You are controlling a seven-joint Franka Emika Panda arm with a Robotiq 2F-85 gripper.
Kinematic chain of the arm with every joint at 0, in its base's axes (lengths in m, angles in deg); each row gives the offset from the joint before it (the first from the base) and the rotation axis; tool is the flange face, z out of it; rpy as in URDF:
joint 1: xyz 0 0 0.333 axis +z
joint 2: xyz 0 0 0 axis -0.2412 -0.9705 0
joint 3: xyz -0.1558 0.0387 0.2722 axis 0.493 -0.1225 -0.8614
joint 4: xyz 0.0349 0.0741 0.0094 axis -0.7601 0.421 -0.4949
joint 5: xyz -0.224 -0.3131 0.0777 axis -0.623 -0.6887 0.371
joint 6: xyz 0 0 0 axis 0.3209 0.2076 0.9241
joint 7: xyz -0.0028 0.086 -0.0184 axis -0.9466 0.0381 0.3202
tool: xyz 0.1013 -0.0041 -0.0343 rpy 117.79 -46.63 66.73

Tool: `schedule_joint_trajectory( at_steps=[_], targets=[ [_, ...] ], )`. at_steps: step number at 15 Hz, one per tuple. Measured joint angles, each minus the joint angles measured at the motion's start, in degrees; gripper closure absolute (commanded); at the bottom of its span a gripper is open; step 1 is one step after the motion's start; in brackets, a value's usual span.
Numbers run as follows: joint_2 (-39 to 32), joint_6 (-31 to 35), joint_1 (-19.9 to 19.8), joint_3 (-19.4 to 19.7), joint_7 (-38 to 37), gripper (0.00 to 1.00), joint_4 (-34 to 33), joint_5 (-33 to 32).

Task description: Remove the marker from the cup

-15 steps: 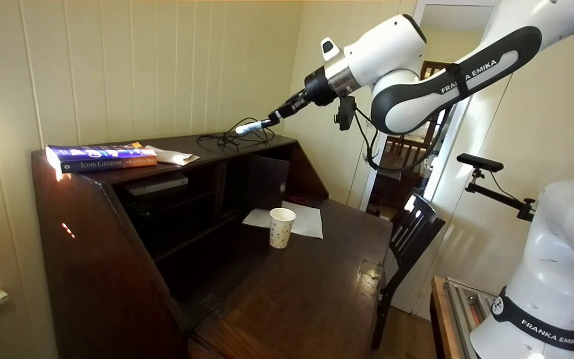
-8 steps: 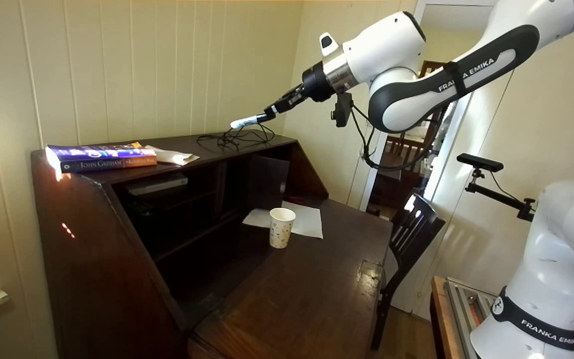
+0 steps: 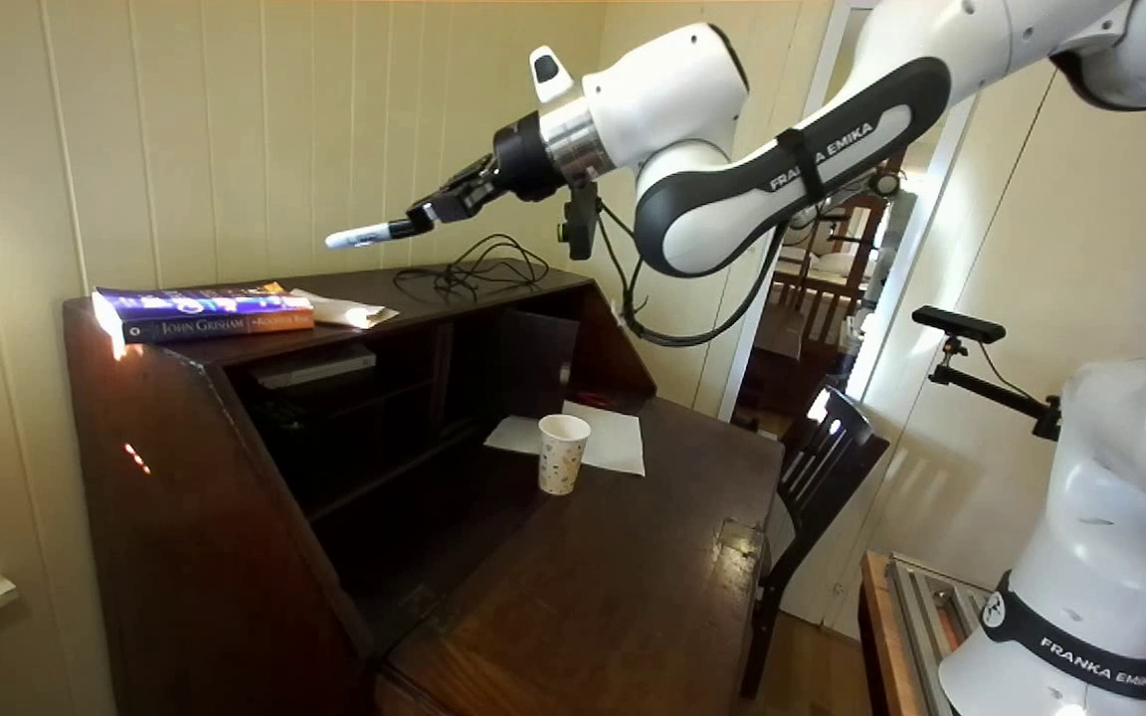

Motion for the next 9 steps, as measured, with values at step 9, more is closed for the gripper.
schedule_joint_trajectory(
  at_steps=[9],
  targets=[
    [-16.6,-0.1,-11.1,-12.0,8.0,0.96,-20.5,3.0]
  ],
)
